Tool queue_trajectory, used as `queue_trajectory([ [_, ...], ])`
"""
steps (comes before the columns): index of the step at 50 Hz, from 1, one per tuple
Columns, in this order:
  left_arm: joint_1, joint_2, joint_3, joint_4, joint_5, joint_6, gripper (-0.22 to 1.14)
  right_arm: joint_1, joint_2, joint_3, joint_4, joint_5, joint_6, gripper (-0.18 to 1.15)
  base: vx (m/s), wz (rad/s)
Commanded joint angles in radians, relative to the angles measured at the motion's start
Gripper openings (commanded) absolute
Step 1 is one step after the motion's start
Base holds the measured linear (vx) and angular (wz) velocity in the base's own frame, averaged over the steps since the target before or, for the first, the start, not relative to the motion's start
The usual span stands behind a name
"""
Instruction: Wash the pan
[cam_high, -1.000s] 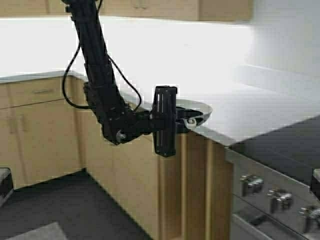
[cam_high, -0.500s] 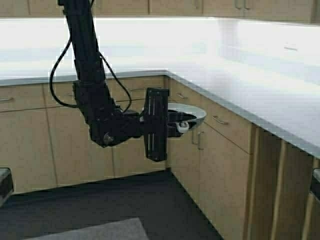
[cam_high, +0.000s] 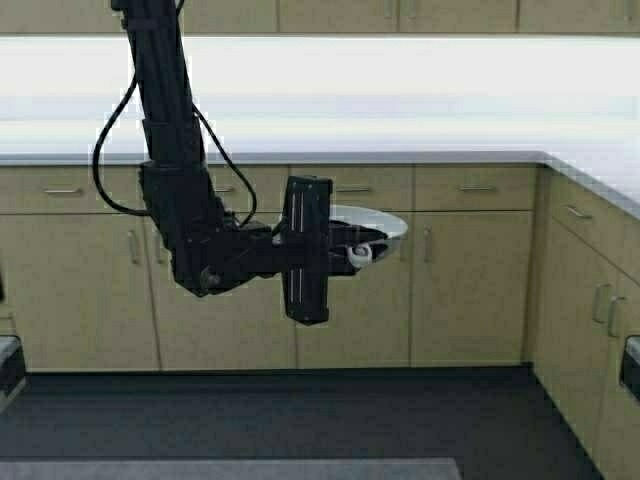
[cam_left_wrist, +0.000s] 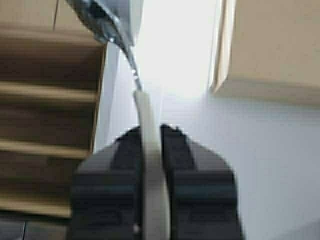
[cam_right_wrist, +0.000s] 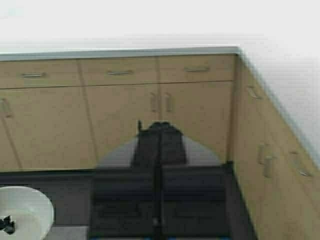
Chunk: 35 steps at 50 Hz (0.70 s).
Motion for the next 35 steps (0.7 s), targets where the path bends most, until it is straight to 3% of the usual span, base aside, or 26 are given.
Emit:
queue_trajectory([
  [1, -0.003, -0.055, -0.026, 0.002, -0.021, 0.017, 0.03, 0.002, 0.005, -0.023, 0.0, -0.005, 0.002, 0.06, 0.13, 0.61],
  [35, -0.003, -0.075, -0.057, -0.014, -0.021, 0.017, 0.03, 0.023, 0.015, -0.025, 0.0, -0.005, 0.002, 0.06, 0.14, 0.78],
])
